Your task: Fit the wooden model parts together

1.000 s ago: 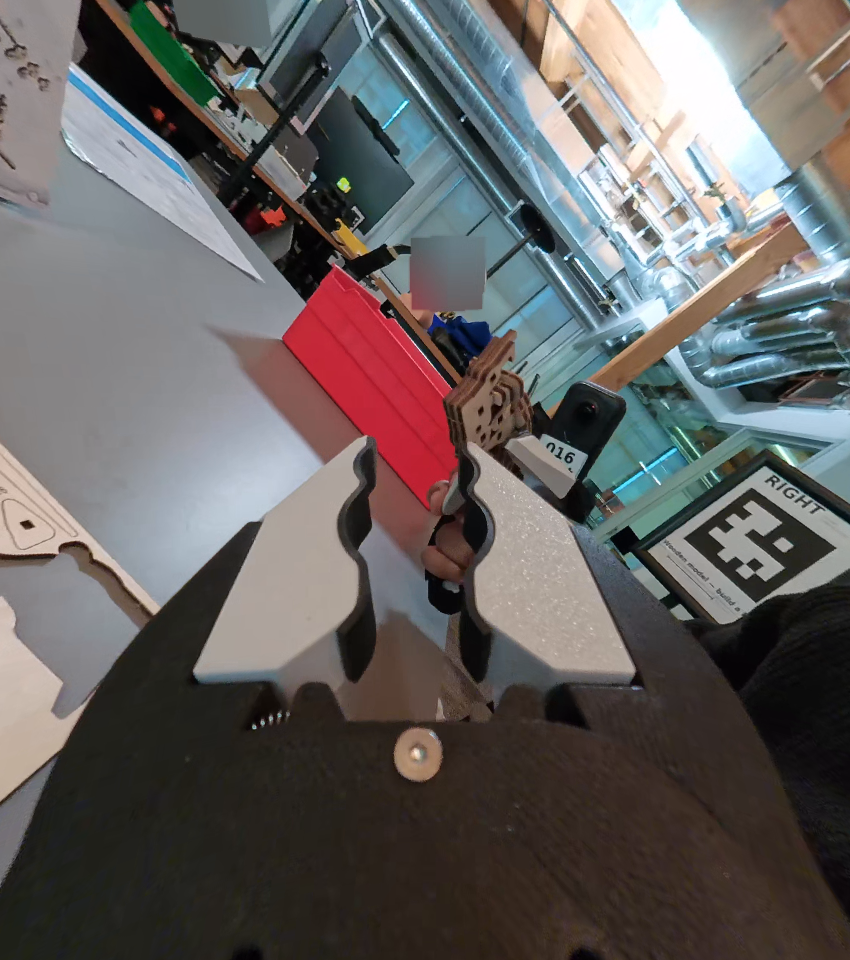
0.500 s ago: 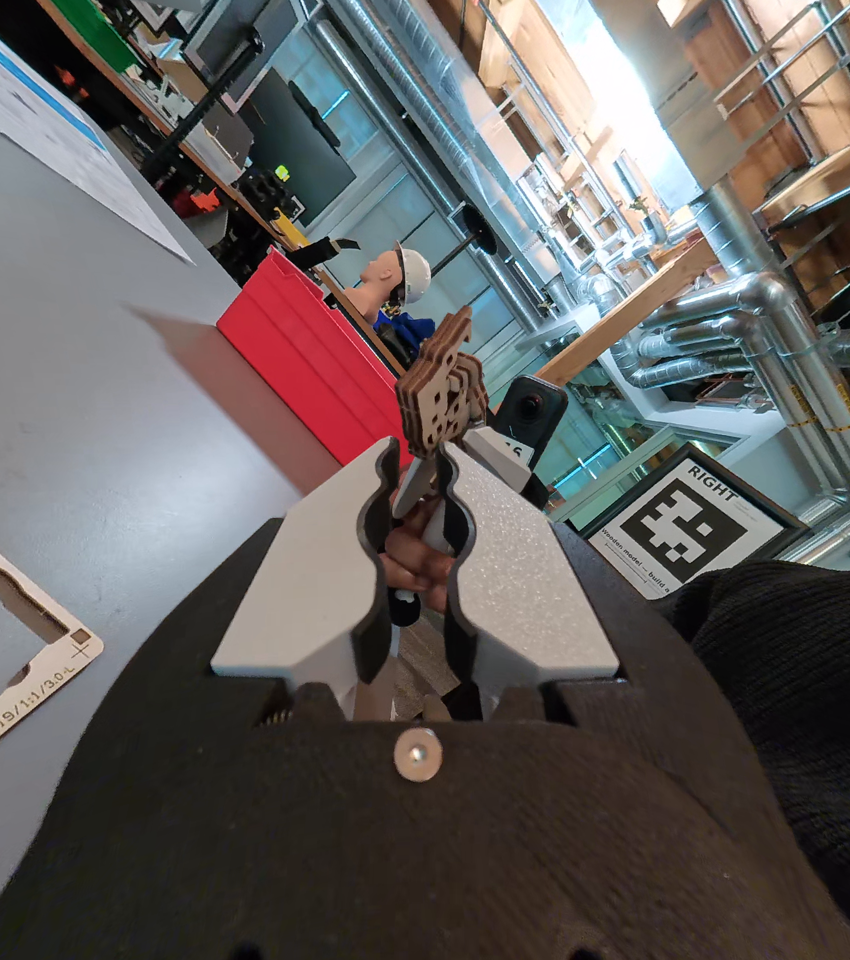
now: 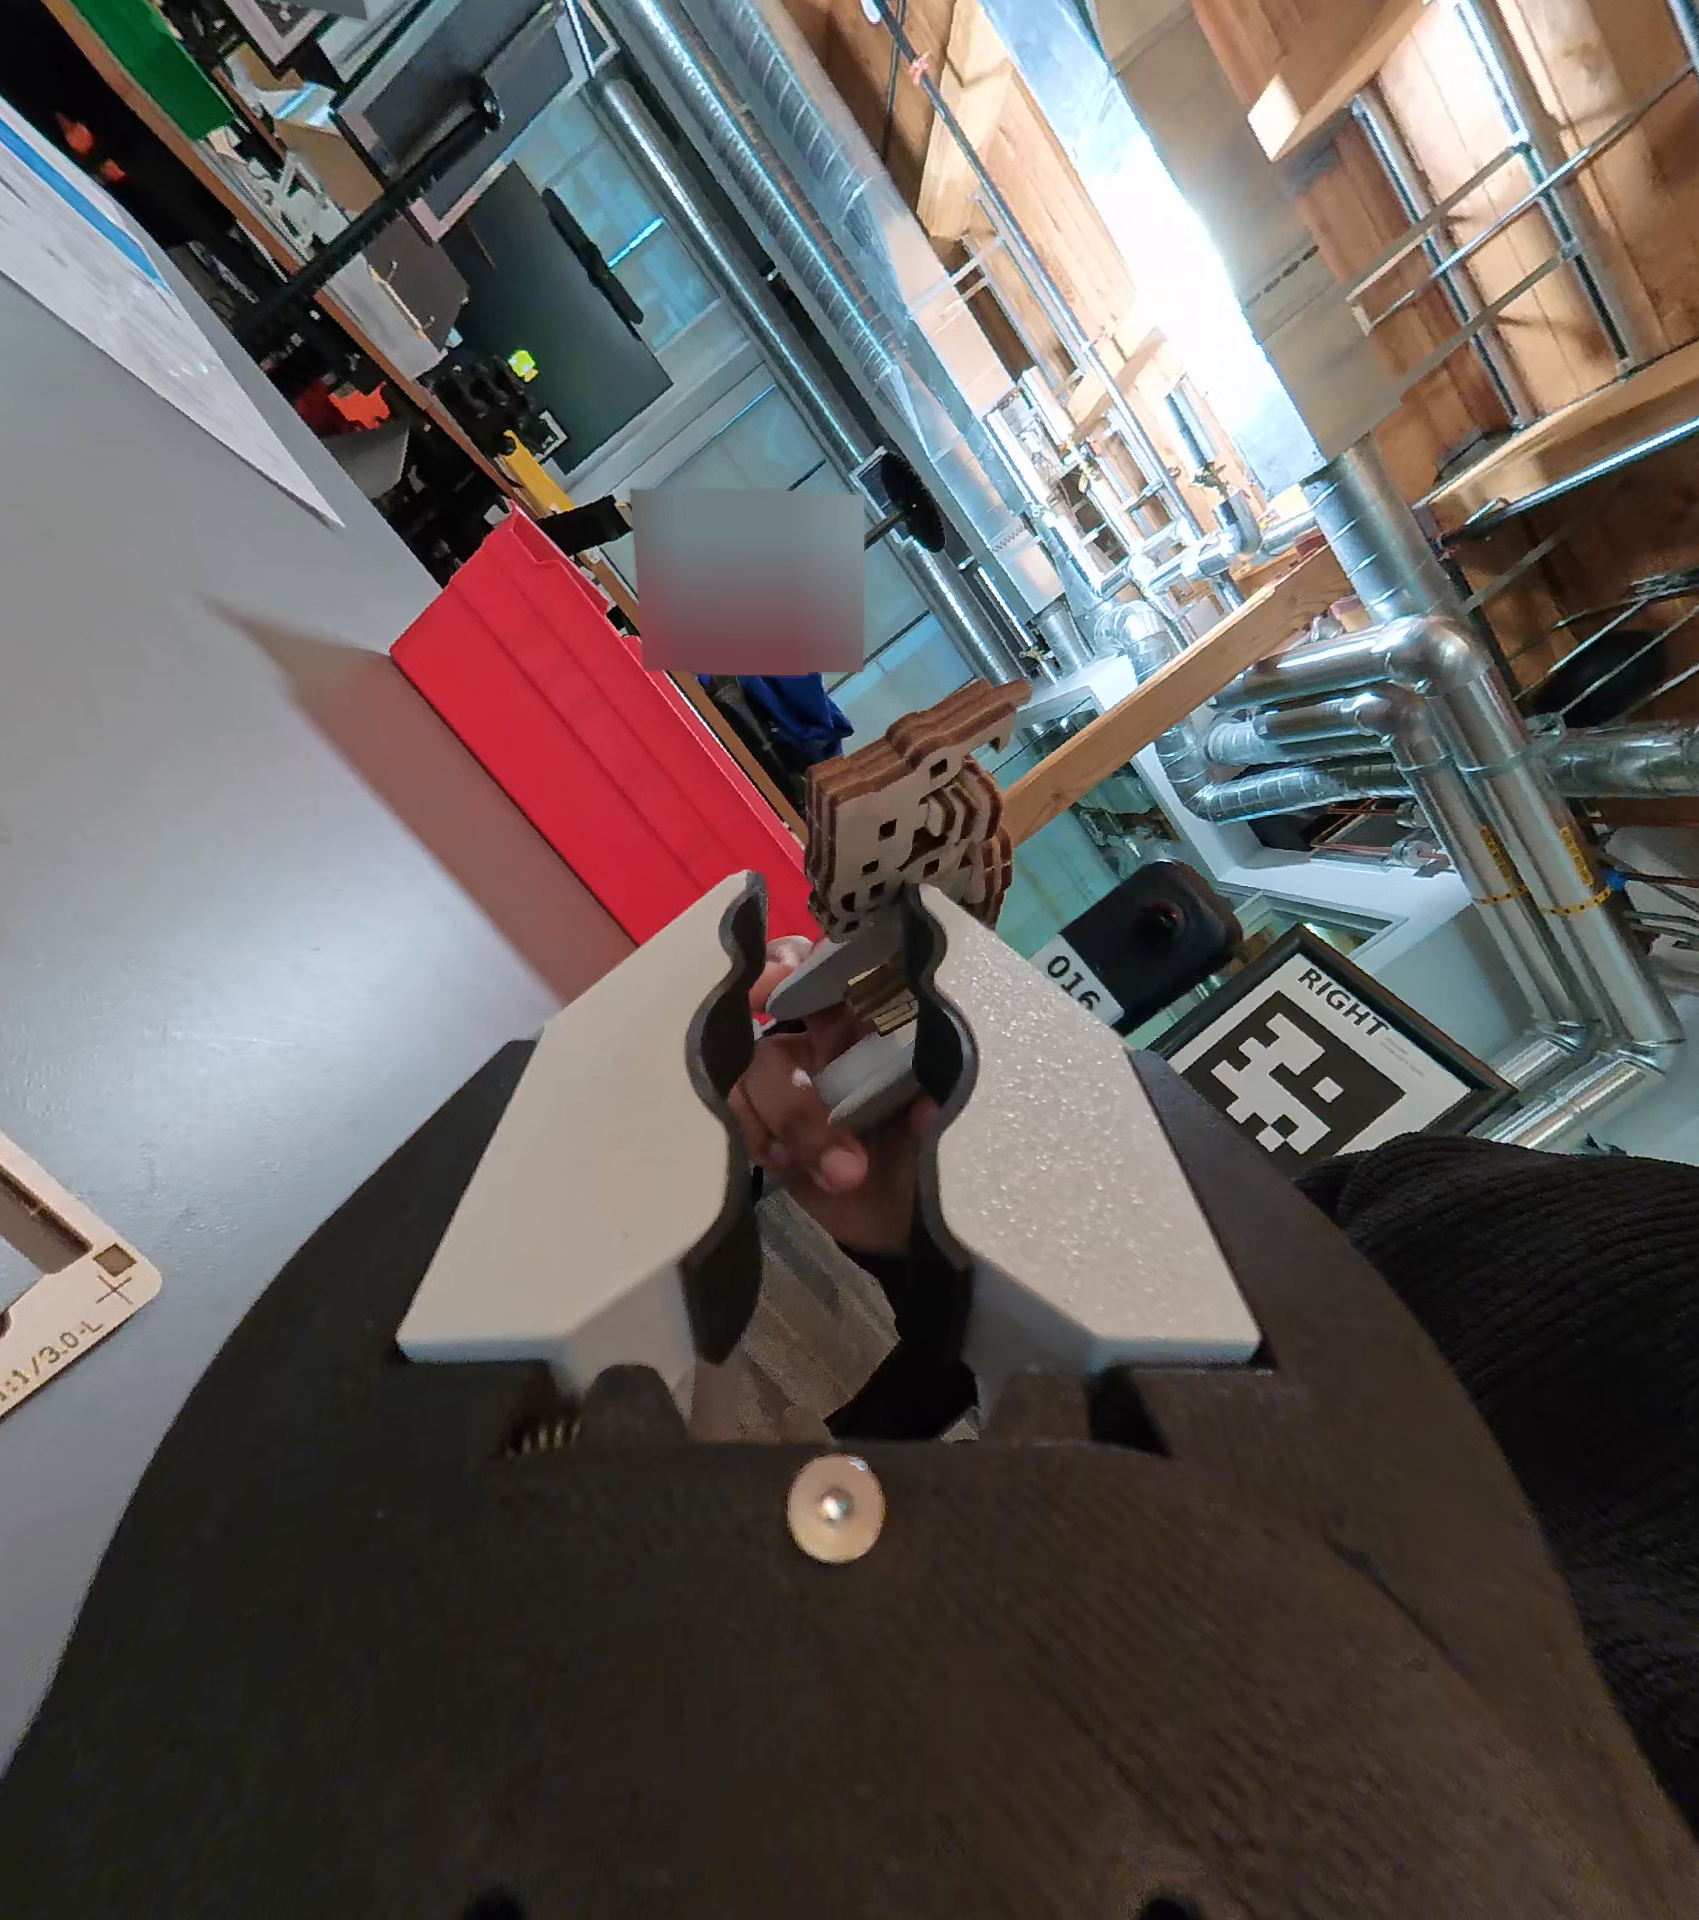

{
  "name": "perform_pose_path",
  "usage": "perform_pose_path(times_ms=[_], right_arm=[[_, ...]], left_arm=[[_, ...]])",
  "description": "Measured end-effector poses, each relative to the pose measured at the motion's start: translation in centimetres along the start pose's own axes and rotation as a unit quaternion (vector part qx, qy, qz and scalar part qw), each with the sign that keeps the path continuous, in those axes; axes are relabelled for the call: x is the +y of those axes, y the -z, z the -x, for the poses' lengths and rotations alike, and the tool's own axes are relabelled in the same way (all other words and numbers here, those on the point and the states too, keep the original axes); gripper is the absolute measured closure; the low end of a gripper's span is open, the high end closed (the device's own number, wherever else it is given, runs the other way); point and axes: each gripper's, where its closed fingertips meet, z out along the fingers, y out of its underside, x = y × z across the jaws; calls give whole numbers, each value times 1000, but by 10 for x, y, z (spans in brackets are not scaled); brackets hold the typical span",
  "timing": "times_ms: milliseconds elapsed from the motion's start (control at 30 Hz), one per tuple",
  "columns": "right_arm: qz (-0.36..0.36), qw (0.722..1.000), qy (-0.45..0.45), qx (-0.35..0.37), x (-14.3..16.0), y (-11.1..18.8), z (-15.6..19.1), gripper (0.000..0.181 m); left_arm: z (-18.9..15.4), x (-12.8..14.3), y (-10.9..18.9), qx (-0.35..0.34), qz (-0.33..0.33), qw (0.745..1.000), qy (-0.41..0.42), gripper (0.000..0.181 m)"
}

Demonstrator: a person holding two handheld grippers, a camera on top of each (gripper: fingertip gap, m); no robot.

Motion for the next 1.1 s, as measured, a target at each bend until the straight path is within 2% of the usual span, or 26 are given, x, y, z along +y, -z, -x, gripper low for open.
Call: perform_pose_path(times_ms=[367,600,767,833,933,1000,1100], right_arm=[[-29,981,-182,-53,-1,1,-6,168],[-67,946,-300,-102,-8,6,-8,168],[-114,921,-365,-69,-13,22,-34,169],[-106,925,-364,-32,-6,29,-44,169],[-91,926,-366,17,3,39,-54,168],[-91,922,-375,42,6,47,-58,168],[-86,919,-379,66,9,53,-58,168]], left_arm=[[-5,-5,1,6,-10,1000,-13,172],[-10,-3,-3,17,-1,1000,-19,173],[9,5,-13,-54,31,996,-62,148],[24,-1,-12,-133,34,981,-141,137],[27,-12,-17,-212,43,926,-309,116],[23,-7,-24,-238,68,883,-400,101],[13,6,-35,-239,82,836,-486,100]])
